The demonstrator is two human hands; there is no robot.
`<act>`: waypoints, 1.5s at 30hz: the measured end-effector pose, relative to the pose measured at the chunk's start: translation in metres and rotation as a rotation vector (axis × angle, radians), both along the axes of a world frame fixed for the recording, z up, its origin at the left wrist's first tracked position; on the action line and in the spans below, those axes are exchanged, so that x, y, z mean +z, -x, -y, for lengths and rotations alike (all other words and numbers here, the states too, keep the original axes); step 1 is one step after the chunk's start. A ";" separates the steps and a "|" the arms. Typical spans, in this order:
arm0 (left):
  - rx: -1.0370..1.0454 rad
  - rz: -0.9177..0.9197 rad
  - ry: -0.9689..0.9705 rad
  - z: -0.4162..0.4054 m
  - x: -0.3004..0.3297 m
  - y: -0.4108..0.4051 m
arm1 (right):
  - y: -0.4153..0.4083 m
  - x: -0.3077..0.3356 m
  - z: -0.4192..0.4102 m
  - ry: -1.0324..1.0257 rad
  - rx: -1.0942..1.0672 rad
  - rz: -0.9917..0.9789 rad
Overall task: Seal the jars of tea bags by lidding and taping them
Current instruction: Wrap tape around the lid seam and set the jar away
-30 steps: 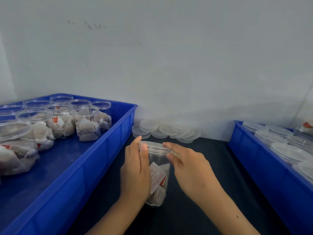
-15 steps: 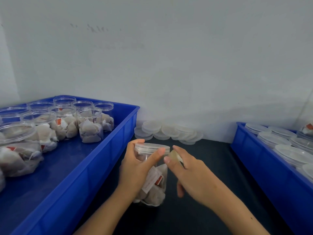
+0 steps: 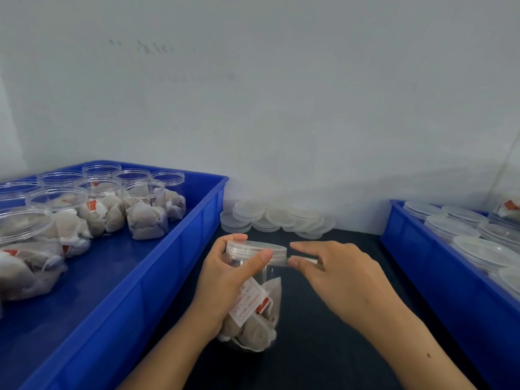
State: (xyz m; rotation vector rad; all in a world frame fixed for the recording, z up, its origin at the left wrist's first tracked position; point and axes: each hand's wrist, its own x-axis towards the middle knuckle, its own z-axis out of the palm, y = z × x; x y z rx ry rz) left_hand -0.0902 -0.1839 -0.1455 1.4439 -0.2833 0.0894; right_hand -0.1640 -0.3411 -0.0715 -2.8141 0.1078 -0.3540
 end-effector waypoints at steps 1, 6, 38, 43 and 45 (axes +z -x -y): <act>-0.006 -0.010 0.001 0.000 -0.001 -0.001 | -0.001 -0.001 0.000 0.003 0.011 -0.009; -0.046 -0.036 0.011 -0.001 -0.001 -0.001 | -0.003 -0.005 0.000 0.011 0.021 0.025; 0.223 0.092 -0.350 0.000 -0.003 0.005 | 0.004 -0.016 -0.020 0.041 0.068 0.027; 0.206 0.094 -0.288 -0.002 -0.003 0.003 | -0.001 -0.012 -0.006 -0.562 0.070 -0.357; 0.201 0.113 -0.288 -0.002 -0.002 0.005 | -0.003 -0.011 -0.004 -0.666 0.103 -0.388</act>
